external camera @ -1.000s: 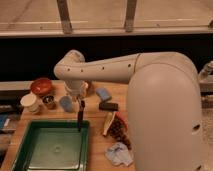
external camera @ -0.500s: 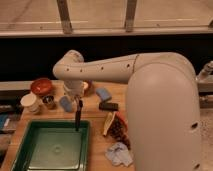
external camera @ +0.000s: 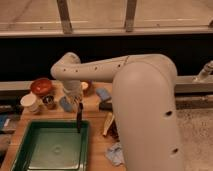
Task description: Place brush in plastic cup
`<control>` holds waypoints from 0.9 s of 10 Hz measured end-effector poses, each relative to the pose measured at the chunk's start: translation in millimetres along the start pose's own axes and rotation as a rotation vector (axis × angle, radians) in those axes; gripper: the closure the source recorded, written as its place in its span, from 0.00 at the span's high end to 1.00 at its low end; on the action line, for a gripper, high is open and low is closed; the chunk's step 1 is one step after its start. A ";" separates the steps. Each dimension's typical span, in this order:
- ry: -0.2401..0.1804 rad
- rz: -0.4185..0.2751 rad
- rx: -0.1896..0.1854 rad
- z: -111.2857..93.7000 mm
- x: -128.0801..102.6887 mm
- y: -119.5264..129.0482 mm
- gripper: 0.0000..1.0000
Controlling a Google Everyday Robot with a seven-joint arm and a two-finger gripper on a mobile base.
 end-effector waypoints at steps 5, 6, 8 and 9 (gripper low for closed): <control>0.025 -0.064 -0.020 6.5 -16.4 11.6 0.00; 0.037 -0.095 -0.027 9.8 -23.5 19.8 0.00; 0.059 -0.143 -0.051 19.2 -35.5 38.4 0.00; 0.071 -0.159 -0.057 26.1 -40.4 41.2 0.00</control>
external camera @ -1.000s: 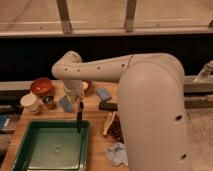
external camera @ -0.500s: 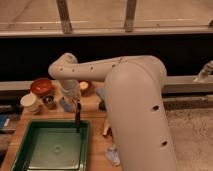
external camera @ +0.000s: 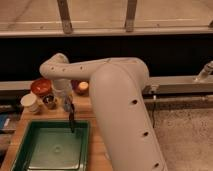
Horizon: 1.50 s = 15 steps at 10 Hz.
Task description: Place brush in plastic cup
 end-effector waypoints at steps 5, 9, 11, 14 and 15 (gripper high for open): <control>0.029 -0.025 -0.044 18.0 -9.6 5.8 0.24; 0.013 -0.019 -0.048 14.6 -6.8 1.4 0.64; 0.000 -0.017 -0.053 12.1 -6.8 1.1 0.79; -0.011 -0.025 -0.062 11.1 -8.5 4.0 0.80; -0.020 -0.025 -0.069 9.7 -8.8 4.4 0.80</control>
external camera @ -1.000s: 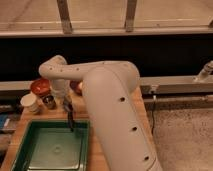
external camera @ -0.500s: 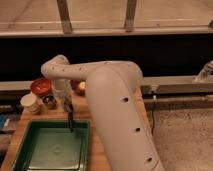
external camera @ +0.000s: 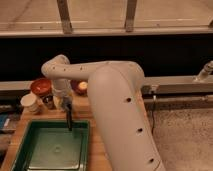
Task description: Place brush in plastic cup
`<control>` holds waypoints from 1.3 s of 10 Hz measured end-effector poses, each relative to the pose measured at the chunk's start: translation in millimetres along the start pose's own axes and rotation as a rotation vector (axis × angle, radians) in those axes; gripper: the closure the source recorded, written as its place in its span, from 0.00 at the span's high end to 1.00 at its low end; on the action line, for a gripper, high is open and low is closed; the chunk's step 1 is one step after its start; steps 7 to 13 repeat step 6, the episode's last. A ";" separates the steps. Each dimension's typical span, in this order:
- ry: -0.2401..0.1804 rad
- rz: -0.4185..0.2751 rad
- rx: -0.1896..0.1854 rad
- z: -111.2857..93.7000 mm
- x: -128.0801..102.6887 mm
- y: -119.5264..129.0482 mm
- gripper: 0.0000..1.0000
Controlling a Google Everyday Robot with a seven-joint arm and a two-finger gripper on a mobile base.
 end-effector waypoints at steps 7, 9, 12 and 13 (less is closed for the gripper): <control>-0.122 0.061 -0.001 -28.2 14.7 -13.8 0.80; -0.122 0.061 -0.001 -28.2 14.7 -13.8 0.80; -0.122 0.061 -0.001 -28.2 14.7 -13.8 0.80; -0.122 0.061 -0.001 -28.2 14.7 -13.8 0.80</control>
